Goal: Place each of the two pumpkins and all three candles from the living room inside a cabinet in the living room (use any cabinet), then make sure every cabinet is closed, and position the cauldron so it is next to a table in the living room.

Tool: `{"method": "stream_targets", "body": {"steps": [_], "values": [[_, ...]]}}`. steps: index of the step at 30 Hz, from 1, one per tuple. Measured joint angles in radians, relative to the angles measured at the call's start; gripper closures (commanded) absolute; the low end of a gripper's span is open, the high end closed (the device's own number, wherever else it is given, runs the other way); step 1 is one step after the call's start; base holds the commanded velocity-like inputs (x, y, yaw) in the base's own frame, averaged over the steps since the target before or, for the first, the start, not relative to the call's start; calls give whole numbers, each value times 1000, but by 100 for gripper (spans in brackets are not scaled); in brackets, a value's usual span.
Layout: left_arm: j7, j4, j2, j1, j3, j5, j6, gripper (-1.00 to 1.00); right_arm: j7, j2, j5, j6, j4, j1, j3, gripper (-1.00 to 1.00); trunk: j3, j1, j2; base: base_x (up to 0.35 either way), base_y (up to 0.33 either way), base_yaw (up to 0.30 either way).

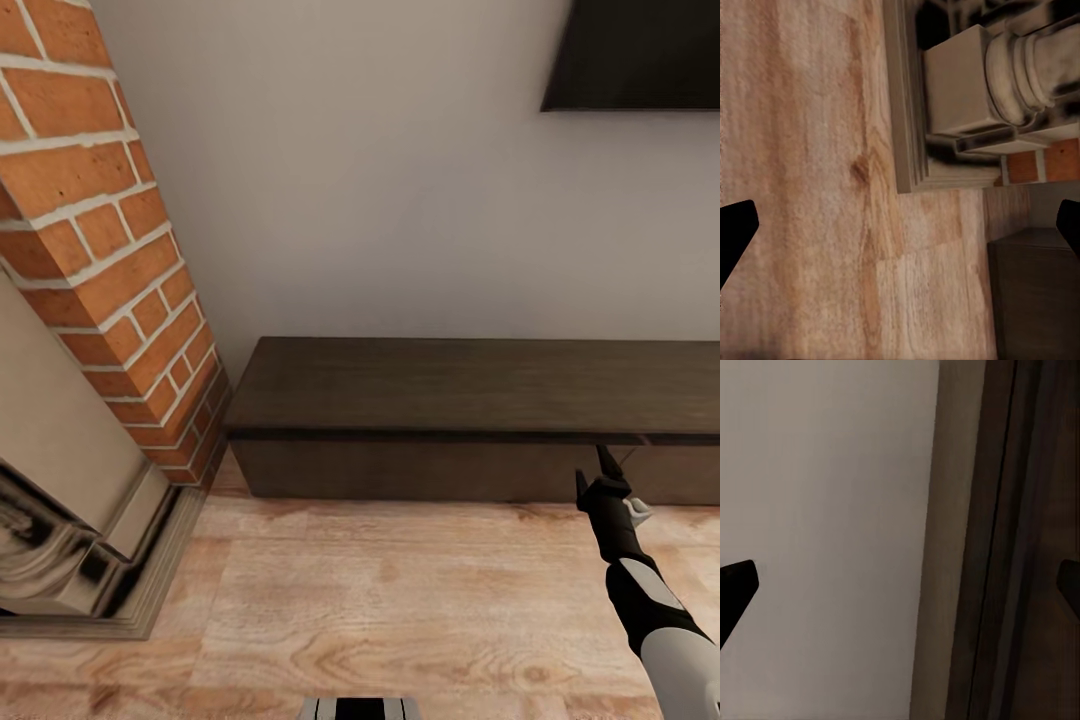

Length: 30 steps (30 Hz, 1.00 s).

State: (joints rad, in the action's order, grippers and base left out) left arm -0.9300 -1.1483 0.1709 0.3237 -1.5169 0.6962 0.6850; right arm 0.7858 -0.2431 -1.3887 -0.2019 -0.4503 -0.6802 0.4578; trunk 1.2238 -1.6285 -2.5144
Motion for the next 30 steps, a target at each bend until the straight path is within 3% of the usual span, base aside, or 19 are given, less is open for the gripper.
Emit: {"method": "stream_targets", "body": {"steps": [9, 19, 23, 30], "values": [[-4, 0, 0, 0, 0, -2, 0, -100, 8, 1, 7, -6, 0, -1, -5, -100, 35, -4, -2, 0, 0, 0], [-3, 22, 2, 0, 0, -4, -12, -100, 12, 2, 13, -6, -4, -2, -8, -100, 35, -4, -2, 0, 0, 0], [-1, 64, 0, 0, 1, -4, -26, -100, 73, 3, 15, -2, -2, -2, -9, -100, 35, -4, -2, 0, 0, 0], [0, 77, -1, 0, 1, -4, -38, -100, 90, 4, 17, -3, 2, -2, -10, -100, 35, -4, -2, 105, 0, 0]]}}
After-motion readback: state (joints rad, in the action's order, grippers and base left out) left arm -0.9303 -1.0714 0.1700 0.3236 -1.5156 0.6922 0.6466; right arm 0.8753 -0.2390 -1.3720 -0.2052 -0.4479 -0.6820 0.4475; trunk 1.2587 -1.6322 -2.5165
